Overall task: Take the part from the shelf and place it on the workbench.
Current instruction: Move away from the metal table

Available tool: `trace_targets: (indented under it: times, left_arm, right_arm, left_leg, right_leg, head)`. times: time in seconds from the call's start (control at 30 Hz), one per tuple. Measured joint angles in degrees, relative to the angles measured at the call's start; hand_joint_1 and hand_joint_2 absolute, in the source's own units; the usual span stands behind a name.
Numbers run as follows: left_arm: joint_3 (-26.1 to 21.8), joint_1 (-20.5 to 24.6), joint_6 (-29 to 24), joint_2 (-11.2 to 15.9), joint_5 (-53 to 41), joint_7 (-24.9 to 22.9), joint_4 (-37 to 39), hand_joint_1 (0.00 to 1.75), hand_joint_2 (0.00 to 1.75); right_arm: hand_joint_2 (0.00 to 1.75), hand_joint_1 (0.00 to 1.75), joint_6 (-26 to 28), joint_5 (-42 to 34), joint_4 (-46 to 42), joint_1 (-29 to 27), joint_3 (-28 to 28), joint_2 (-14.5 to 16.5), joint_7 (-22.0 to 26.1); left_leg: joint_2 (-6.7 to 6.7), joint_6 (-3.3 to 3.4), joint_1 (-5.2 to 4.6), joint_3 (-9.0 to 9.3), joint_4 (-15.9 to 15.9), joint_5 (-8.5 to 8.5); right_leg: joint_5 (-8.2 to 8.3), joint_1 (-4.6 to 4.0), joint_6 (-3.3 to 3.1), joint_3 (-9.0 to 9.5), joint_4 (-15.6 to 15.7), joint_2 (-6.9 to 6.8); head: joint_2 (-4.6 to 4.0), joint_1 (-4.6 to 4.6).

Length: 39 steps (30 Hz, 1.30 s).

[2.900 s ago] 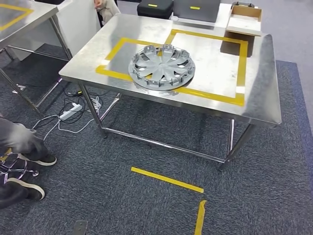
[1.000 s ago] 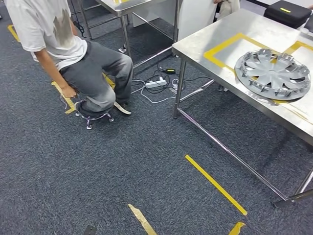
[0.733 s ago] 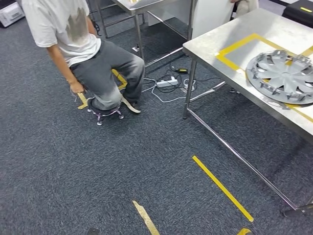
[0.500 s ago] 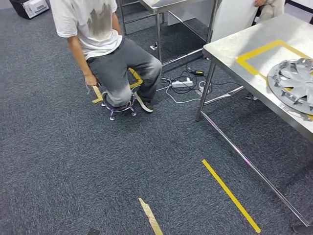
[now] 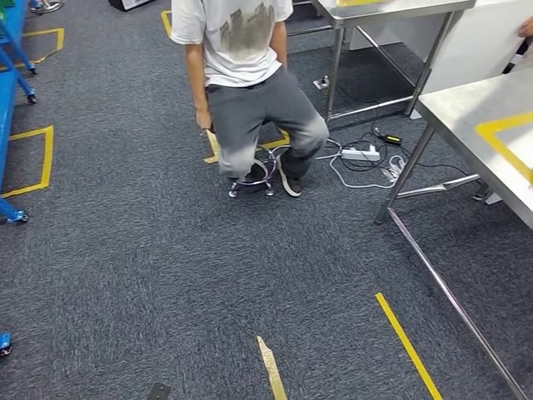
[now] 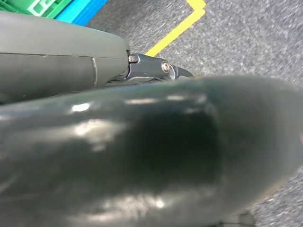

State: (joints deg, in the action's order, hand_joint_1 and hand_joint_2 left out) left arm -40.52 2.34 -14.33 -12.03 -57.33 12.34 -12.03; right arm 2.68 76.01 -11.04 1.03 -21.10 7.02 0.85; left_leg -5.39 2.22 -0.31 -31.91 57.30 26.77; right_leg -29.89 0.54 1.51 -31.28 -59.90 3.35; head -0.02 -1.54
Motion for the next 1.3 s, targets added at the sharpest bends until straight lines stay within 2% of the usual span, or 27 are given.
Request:
trace_targets:
  times: [0.07,0.1,0.13,0.2,0.27,0.33,0.37,0.4,0.43,0.5,0.53,0.57,0.63,0.67,0.7,0.77,0.8,0.83,0.87,0.9,0.97,1.03,1.1,1.13,1.17,1.23,1.3]
  left_arm:
    - [0.6,0.0,1.1,0.1,-1.2,-0.9,0.0,0.00,0.00]
    - [0.8,-0.1,1.5,0.2,-1.5,-1.1,0.1,0.00,0.00]
    - [1.0,-0.3,1.8,0.3,-1.8,-1.2,0.1,0.00,0.00]
    - [1.3,-0.5,2.1,0.5,-2.0,-1.1,0.1,0.00,0.00]
    - [1.6,-0.3,2.3,0.6,-2.1,-1.0,0.1,0.00,0.00]
    - [1.8,-0.1,2.5,0.7,-2.3,-0.8,0.1,0.00,0.00]
    - [1.9,-0.2,2.7,0.8,-2.4,-0.7,0.1,0.00,0.00]
    - [2.0,-0.3,2.8,0.9,-2.6,-0.6,0.1,0.00,0.00]
    - [2.2,-0.4,3.0,1.0,-2.8,-0.5,0.1,0.00,0.00]
    - [2.5,-0.4,3.4,1.1,-3.3,-0.5,0.1,0.00,0.00]
    - [2.7,-0.2,3.6,1.2,-3.6,-0.5,0.1,0.00,0.00]
    - [2.9,-0.2,3.8,1.2,-3.7,-0.5,0.1,0.00,0.00]
    - [3.2,-0.2,4.2,1.3,-3.9,-0.7,0.1,0.00,0.00]
    - [3.2,-0.4,4.4,1.3,-3.9,-0.8,0.2,0.00,0.00]
    - [3.3,-0.5,4.5,1.4,-3.9,-0.8,0.2,0.00,0.00]
    - [3.4,-0.5,4.7,1.6,-3.9,-0.9,0.2,0.00,0.00]
    - [3.4,-0.5,5.0,1.7,-3.9,-0.9,0.2,0.00,0.00]
    - [3.4,-0.4,5.2,1.7,-3.9,-0.9,0.2,0.00,0.00]
    - [3.4,-0.4,5.4,1.8,-3.9,-0.9,0.2,0.00,0.00]
    - [3.4,-0.5,5.6,1.9,-4.0,-0.9,0.2,0.00,0.00]
    - [3.4,-0.6,6.1,2.0,-4.0,-1.0,0.2,0.00,0.00]
    - [3.4,-0.6,6.6,2.1,-4.0,-1.3,0.2,0.00,0.00]
    - [3.4,-0.6,6.8,2.1,-4.0,-1.4,0.3,0.00,0.00]
    - [3.4,-0.7,6.8,2.2,-4.0,-1.4,0.3,0.00,0.00]
    - [3.4,-0.8,6.9,2.3,-4.0,-1.4,0.3,0.00,0.00]
    - [3.4,-1.0,7.2,2.4,-3.9,-1.7,0.4,0.00,0.00]
    - [3.4,-0.8,7.4,2.5,-3.9,-2.0,0.4,0.00,0.00]
  right_arm:
    - [0.00,0.00,-0.2,-1.7,0.0,0.2,-0.8,0.1,-0.2]
    - [0.00,0.00,-0.3,-2.3,0.0,0.3,-1.3,0.3,-0.3]
    - [0.00,0.00,-0.3,-2.9,0.0,0.5,-1.7,0.5,-0.4]
    - [0.00,0.00,-0.3,-3.5,0.0,0.6,-2.5,0.9,-0.4]
    - [0.00,0.00,-0.4,-3.6,0.0,0.6,-2.9,1.3,-0.4]
    - [0.00,0.00,-0.5,-3.7,0.0,0.6,-3.3,1.5,-0.3]
    - [0.00,0.00,-0.5,-3.8,0.0,0.6,-3.5,1.6,-0.2]
    - [0.00,0.00,-0.5,-3.8,0.0,0.7,-3.6,1.7,-0.1]
    - [0.00,0.00,-0.6,-3.8,0.0,0.8,-3.7,1.8,-0.1]
    - [0.00,0.00,-0.6,-3.9,0.0,0.9,-3.9,2.2,0.0]
    - [0.00,0.00,-0.6,-4.1,0.0,1.0,-4.0,2.3,0.0]
    - [0.00,0.00,-0.6,-4.2,0.0,1.0,-4.1,2.4,0.0]
    - [0.00,0.00,-0.6,-4.6,0.0,1.0,-4.3,2.5,0.0]
    - [0.00,0.00,-0.6,-4.8,0.0,1.1,-4.4,2.6,0.1]
    - [0.00,0.00,-0.5,-4.9,0.0,1.1,-4.6,2.7,0.1]
    - [0.00,0.00,-0.4,-5.0,0.0,1.1,-4.9,2.9,0.2]
    - [0.00,0.00,-0.4,-5.1,0.1,1.0,-5.0,3.0,0.2]
    - [0.00,0.00,-0.4,-5.2,0.1,0.9,-5.2,3.1,0.2]
    - [0.00,0.00,-0.4,-5.3,0.1,0.8,-5.3,3.1,0.2]
    - [0.00,0.00,-0.4,-5.4,0.1,0.7,-5.4,3.1,0.2]
    - [0.00,0.00,-0.4,-5.5,0.1,0.8,-5.5,3.1,0.3]
    - [0.00,0.00,-0.4,-5.5,0.1,0.8,-5.5,3.1,0.3]
    - [0.00,0.00,-0.4,-5.4,0.2,0.8,-5.5,3.2,0.3]
    - [0.00,0.00,-0.4,-5.4,0.2,0.8,-5.6,3.3,0.3]
    - [0.00,0.00,-0.4,-5.4,0.2,0.8,-5.6,3.3,0.3]
    - [0.00,0.00,-0.4,-5.3,0.2,0.8,-5.6,3.4,0.3]
    - [0.00,0.00,-0.4,-5.2,0.2,0.7,-5.7,3.5,0.3]
  left_leg:
    - [-1.31,-0.66,0.06,-0.54,0.2,-0.19]
    - [-1.98,-1.05,0.14,-0.85,0.3,-0.35]
    - [-2.01,-1.38,0.23,-1.06,0.3,-0.34]
    - [0.39,-2.03,0.18,-1.99,2.3,1.04]
    - [3.77,-2.70,0.24,-4.94,8.8,4.63]
    - [4.73,-3.23,0.52,-8.33,16.2,7.52]
    - [4.86,-3.38,0.63,-8.87,17.4,7.48]
    - [5.02,-3.45,0.73,-8.23,16.3,6.32]
    - [5.55,-3.43,0.78,-6.41,12.9,4.26]
    - [8.49,-3.04,0.44,-2.19,4.6,1.13]
    - [9.75,-2.68,0.20,-0.88,1.9,0.46]
    - [10.49,-2.34,-0.06,-0.48,0.8,0.51]
    - [9.43,-1.63,-0.24,-0.73,0.6,0.50]
    - [8.74,-1.31,-0.20,-0.80,0.5,0.39]
    - [8.04,-0.96,-0.11,-0.83,0.4,0.27]
    - [6.69,-0.40,0.09,-0.90,0.3,0.09]
    - [5.91,-0.20,0.08,-0.95,0.3,0.07]
    - [5.08,-0.07,0.05,-0.98,0.3,0.06]
    - [4.18,-0.01,0.01,-0.96,0.3,0.06]
    - [3.24,0.01,0.00,-0.91,0.3,0.05]
    - [1.53,-0.08,0.05,-0.75,0.5,0.11]
    - [0.00,-0.47,0.01,-0.93,1.0,0.26]
    - [-1.33,-1.15,0.14,-1.51,1.3,0.14]
    - [-1.98,-1.48,0.29,-1.75,1.3,-0.02]
    - [-1.84,-1.80,0.38,-1.92,1.4,0.00]
    - [0.75,-2.31,0.26,-2.94,3.7,1.51]
    - [3.91,-2.71,0.21,-5.87,10.1,4.99]
  right_leg:
    - [0.32,0.11,-0.34,1.47,2.9,1.45]
    - [0.27,0.11,-0.54,1.69,3.2,0.97]
    - [0.42,0.13,-0.83,1.76,3.3,0.33]
    - [0.67,0.21,-1.47,1.99,3.7,-1.16]
    - [0.60,0.10,-1.95,2.19,3.9,-3.01]
    - [0.40,-0.03,-2.15,2.26,3.8,-5.02]
    - [0.31,-0.05,-2.15,2.31,3.8,-5.88]
    - [0.20,-0.05,-2.08,2.41,3.8,-6.62]
    - [0.05,-0.05,-1.96,2.60,3.8,-7.33]
    - [-0.38,-0.26,-1.52,2.97,3.7,-8.60]
    - [-0.59,-0.44,-1.26,3.12,3.7,-9.21]
    - [-0.78,-0.61,-1.02,3.20,3.6,-9.79]
    - [-1.03,-0.67,-0.53,3.43,3.6,-10.98]
    - [-1.44,-0.56,-0.23,3.37,3.4,-10.54]
    - [-2.30,-0.42,0.06,2.95,2.3,-9.22]
    - [-5.50,-0.19,0.39,0.43,-3.1,-5.43]
    - [-7.42,-0.15,0.37,-1.63,-7.4,-4.22]
    - [-8.78,-0.14,0.33,-3.63,-11.3,-3.73]
    - [-9.07,-0.15,0.27,-5.02,-13.6,-3.53]
    - [-8.25,-0.14,0.19,-5.57,-13.9,-3.40]
    - [-3.69,0.04,0.06,-3.34,-7.7,-2.50]
    - [-0.72,0.41,0.04,-0.26,-0.6,0.34]
    - [-0.58,0.46,-0.08,1.00,1.9,1.87]
    - [-0.56,0.38,-0.26,1.22,2.1,1.35]
    - [-0.40,0.32,-0.56,1.30,2.1,0.66]
    - [-0.19,0.28,-1.23,1.52,2.4,-0.88]
    - [-0.29,0.09,-1.76,1.68,2.5,-2.75]
  head:
    - [0.01,-0.06]
    - [0.01,-0.09]
    - [0.01,-0.11]
    - [0.01,-0.35]
    - [0.00,-0.65]
    - [0.00,-0.71]
    - [0.00,-0.72]
    - [0.00,-0.72]
    - [0.00,-0.73]
    - [0.00,-0.75]
    - [0.01,-0.73]
    - [0.01,-0.70]
    - [0.01,-0.69]
    - [0.00,-0.68]
    - [0.00,-0.63]
    - [0.00,-0.46]
    - [0.00,-0.39]
    - [0.00,-0.38]
    - [0.00,-0.38]
    - [0.00,-0.38]
    - [0.00,-0.38]
    - [0.00,-0.40]
    - [0.01,-0.45]
    - [0.01,-0.47]
    - [0.01,-0.49]
    - [0.00,-0.76]
    - [0.00,-1.06]
